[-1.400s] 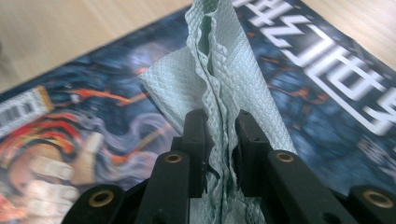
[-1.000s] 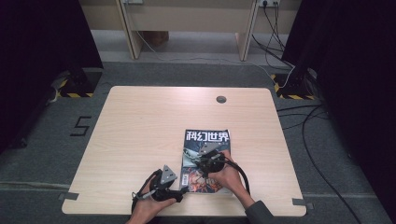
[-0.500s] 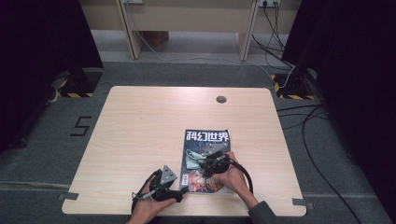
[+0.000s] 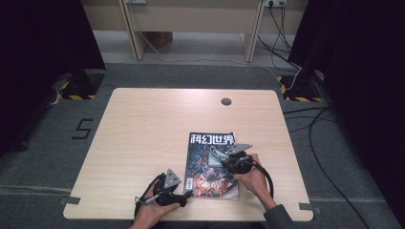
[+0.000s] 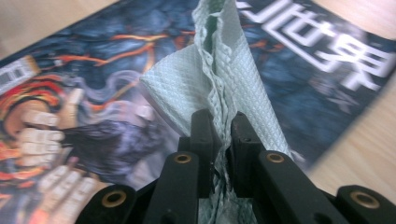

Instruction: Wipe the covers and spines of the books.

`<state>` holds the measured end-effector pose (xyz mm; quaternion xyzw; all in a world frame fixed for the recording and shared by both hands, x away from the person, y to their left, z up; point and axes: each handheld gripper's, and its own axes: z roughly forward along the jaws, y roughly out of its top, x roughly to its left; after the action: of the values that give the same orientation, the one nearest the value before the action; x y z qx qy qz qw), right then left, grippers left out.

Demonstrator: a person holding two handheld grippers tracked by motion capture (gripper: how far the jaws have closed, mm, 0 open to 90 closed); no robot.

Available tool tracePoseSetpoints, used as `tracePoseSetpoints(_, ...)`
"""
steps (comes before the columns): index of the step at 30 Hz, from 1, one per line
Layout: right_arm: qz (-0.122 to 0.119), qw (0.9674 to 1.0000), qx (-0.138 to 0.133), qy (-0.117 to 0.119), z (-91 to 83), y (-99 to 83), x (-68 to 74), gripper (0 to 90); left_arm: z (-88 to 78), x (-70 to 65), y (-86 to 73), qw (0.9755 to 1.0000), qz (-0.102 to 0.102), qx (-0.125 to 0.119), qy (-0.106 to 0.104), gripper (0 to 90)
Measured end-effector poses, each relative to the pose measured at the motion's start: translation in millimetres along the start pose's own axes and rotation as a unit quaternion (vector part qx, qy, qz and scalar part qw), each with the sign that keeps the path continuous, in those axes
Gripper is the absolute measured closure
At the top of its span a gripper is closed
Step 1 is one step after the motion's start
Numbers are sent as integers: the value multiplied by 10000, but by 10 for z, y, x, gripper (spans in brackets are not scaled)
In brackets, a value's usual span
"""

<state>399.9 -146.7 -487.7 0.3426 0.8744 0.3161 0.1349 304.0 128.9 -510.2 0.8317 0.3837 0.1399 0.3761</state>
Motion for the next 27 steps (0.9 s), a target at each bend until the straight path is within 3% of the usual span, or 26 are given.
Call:
tracePoseSetpoints(6,278,9991,-218,-253,-146,-28,-230,832,0,0,0,10000,0,-2,-3,270)
tracePoseSetpoints(11,595,9959,-447,-513,-366,-87,-478,832,2,2,0,10000,-1,-5,-8,270)
tracePoseSetpoints(15,745,9936,-479,-699,-465,-146,-603,832,1,0,0,10000,-3,-4,-2,270)
tracePoseSetpoints(17,857,9920,-447,-812,-509,-210,-698,832,0,-1,2,10000,6,-1,-3,272)
tracePoseSetpoints(18,1021,9895,-366,-956,-541,-296,-798,831,-1,-1,2,10000,10,1,-3,272)
tracePoseSetpoints(20,1029,9891,-335,-1001,-546,-318,-823,831,-1,-2,2,10000,12,-3,-1,274)
tracePoseSetpoints(21,1166,9869,-218,-1097,-560,-409,-906,830,-2,-2,3,10000,21,4,-2,277)
tracePoseSetpoints(27,1222,9845,104,-1253,-506,-541,-994,824,-11,2,3,9999,-13,55,-113,278)
